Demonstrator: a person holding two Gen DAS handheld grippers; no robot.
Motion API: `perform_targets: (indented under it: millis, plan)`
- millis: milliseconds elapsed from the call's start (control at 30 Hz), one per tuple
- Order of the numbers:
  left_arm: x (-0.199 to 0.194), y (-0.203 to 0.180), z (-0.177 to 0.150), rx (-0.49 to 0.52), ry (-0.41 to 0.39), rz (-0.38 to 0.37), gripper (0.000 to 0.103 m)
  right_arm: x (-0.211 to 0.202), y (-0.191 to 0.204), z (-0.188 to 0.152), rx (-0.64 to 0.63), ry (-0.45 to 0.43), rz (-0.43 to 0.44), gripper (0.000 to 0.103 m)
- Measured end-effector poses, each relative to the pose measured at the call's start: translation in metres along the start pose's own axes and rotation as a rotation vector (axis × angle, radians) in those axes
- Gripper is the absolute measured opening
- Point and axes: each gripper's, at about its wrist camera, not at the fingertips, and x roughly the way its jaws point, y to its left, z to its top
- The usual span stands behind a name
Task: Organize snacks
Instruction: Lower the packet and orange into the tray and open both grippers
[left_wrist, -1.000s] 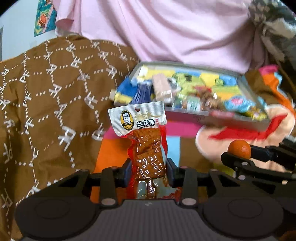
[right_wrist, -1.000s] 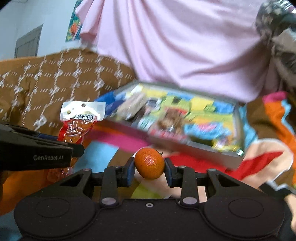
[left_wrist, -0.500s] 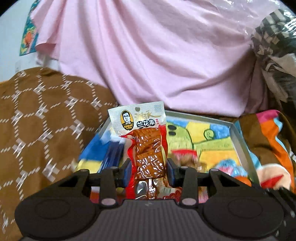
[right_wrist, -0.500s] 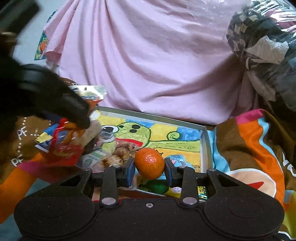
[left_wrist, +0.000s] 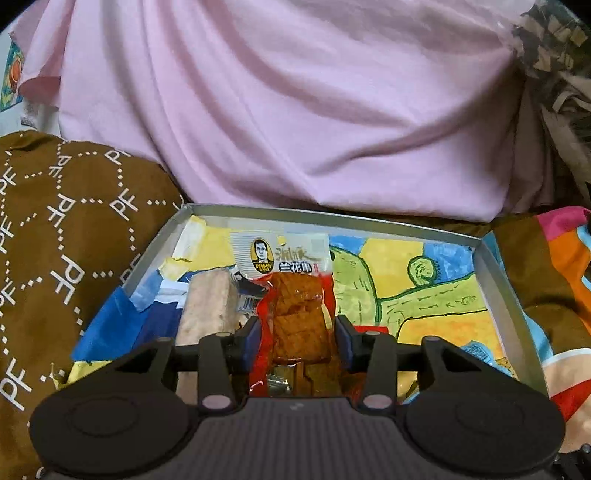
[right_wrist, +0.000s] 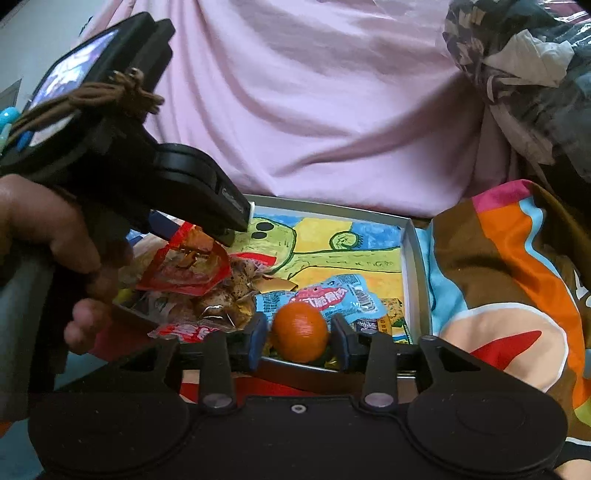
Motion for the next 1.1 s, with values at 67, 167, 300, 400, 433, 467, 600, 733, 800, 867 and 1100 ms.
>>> perform_targets:
  millis: [67,167,300,400,433,467,600,733,800,867,1100]
  plan:
    - [0.0,-0.001,0.0,0.0,0.002,0.003,0.057,-0.001,0.0,0.0,0.004,-0.003,-0.002,0.054]
    - [-0.001,-0.003,-0.002,0.013,0.005,0.01,0.07,-0.002,-0.001,0.001,0.013,-0.004,0.0,0.06]
    - [-0.003,-0.003,-0.005,0.004,0.017,0.026,0.075,-0.003,-0.001,0.002,0.016,-0.014,-0.001,0.073]
    - [-0.007,0.0,-0.003,-0.015,0.006,0.024,0.085,-0.004,0.0,0.001,0.018,-0.02,-0.004,0.079]
    - [-0.008,0.0,-0.003,-0.019,0.0,0.019,0.086,-0.004,0.0,0.002,0.018,-0.021,-0.005,0.082]
    - [-0.01,0.001,-0.002,-0.021,-0.005,0.016,0.087,-0.005,0.0,0.002,0.02,-0.022,-0.007,0.084]
    - [-0.018,0.0,-0.001,-0.019,-0.02,0.011,0.095,-0.011,-0.001,0.004,0.034,-0.035,-0.016,0.095]
    - [-0.034,0.005,-0.001,-0.033,-0.053,0.007,0.102,-0.019,-0.001,0.007,0.055,-0.04,-0.02,0.102]
    - [-0.045,0.01,-0.001,-0.043,-0.071,0.009,0.103,-0.025,-0.001,0.009,0.068,-0.047,-0.021,0.102]
    - [-0.055,0.016,-0.001,-0.047,-0.08,0.012,0.103,-0.031,-0.001,0.011,0.086,-0.049,-0.019,0.102]
    - [-0.101,0.041,-0.012,-0.073,-0.108,0.048,0.103,-0.059,-0.002,0.014,0.161,-0.067,-0.036,0.102]
